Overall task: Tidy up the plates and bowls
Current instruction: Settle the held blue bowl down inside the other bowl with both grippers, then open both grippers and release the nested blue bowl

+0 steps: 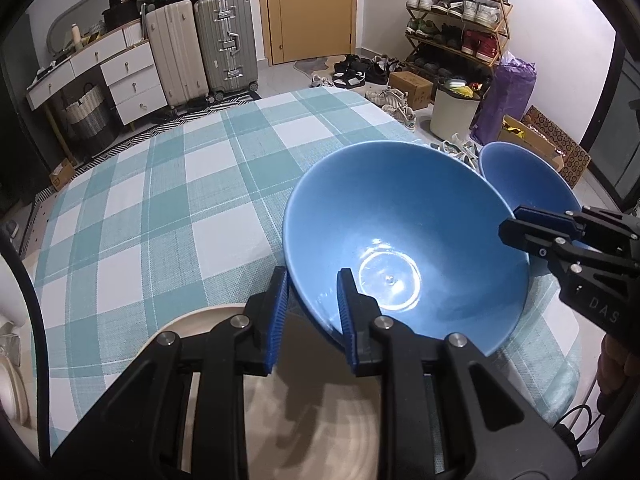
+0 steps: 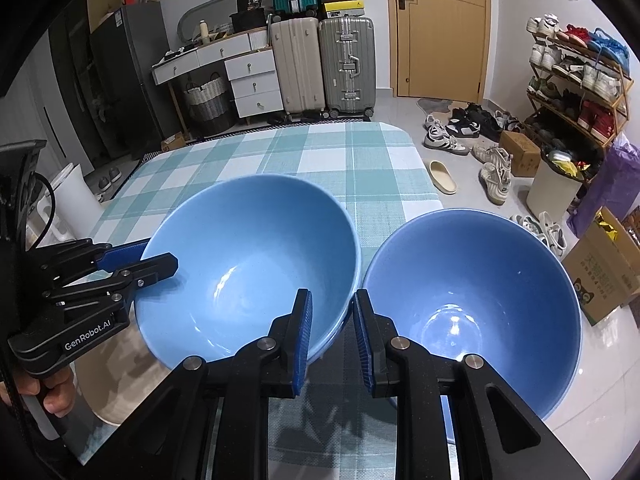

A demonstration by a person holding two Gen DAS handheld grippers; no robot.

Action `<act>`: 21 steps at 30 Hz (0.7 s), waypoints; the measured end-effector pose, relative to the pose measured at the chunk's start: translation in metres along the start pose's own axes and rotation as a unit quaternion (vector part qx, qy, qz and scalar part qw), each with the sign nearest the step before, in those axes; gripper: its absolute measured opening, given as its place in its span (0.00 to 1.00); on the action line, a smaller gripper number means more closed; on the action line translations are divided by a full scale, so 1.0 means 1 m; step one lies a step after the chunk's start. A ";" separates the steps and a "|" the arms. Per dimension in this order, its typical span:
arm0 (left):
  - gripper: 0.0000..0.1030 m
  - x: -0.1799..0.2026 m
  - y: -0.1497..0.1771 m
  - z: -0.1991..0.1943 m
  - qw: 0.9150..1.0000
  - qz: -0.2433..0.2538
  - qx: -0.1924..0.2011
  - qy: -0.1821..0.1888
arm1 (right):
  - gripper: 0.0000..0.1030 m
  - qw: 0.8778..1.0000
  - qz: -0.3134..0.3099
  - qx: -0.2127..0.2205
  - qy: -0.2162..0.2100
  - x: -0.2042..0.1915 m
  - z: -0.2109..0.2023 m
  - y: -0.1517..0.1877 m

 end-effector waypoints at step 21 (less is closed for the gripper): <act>0.78 -0.008 -0.002 -0.009 0.997 -0.054 -0.005 0.049 | 0.63 0.999 0.027 0.023 -0.024 0.006 -0.020 -0.011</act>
Point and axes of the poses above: each gripper's, at about its wrist camera, not at the fingertips, and z roughly the way its jaws point, x to its right, y to its underside, the point moved 10 cm from there along z, roughly the way its jaws point, and after that the axes turned 6 degrees about z, right-handed, at the moved point
